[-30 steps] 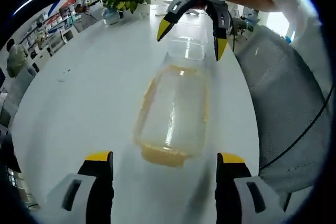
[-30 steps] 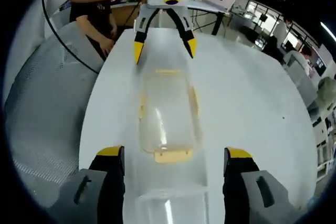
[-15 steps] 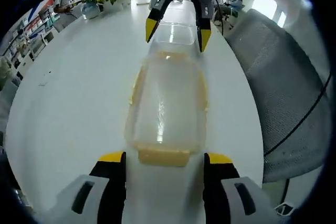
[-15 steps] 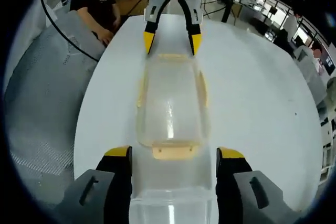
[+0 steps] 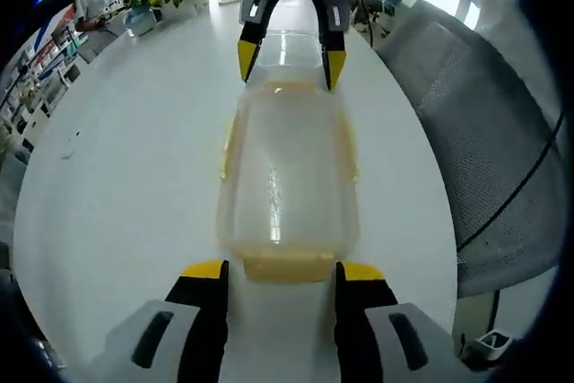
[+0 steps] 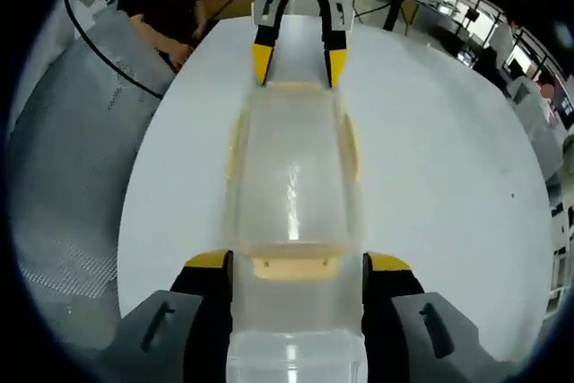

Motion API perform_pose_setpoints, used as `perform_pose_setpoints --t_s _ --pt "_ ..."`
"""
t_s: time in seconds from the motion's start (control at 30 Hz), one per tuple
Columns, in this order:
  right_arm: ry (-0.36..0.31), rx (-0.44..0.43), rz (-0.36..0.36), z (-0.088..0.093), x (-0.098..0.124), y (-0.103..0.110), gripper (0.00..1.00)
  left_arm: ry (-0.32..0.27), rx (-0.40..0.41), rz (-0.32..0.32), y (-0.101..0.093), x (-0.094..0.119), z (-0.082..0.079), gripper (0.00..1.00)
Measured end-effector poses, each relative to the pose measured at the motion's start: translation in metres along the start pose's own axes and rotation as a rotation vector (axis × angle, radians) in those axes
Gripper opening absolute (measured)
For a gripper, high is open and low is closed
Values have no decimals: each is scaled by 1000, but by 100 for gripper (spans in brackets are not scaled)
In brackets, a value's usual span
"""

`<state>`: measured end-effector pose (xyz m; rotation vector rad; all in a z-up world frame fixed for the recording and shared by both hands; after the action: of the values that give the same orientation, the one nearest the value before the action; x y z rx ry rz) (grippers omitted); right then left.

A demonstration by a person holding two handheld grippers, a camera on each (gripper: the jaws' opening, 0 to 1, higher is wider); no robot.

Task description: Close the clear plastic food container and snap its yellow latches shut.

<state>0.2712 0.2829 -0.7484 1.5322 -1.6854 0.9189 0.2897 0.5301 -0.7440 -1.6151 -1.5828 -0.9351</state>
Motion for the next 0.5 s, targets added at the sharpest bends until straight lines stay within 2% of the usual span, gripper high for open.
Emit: perform_pose_setpoints --t_s 0.2,0.5 --pt "17 0 -6 3 -2 -2 52 5 -5 10 1 -1 -3 42" --pt "32 21 -16 4 -2 -3 40 23 -18 21 5 -4 -8 41"
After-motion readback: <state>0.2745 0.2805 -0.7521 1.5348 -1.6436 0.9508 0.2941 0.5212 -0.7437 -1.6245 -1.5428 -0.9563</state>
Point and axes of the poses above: the point that each gripper's makers call its tool centre point, and the gripper's own axes: x roughly backward along the fingers, y roughly to its left, z roughly out of its underside, the point moved 10 cm from there along x, roughly backward along the fingers, and after that the axes turned 4 degrees about -y, right-handed, at the moved point
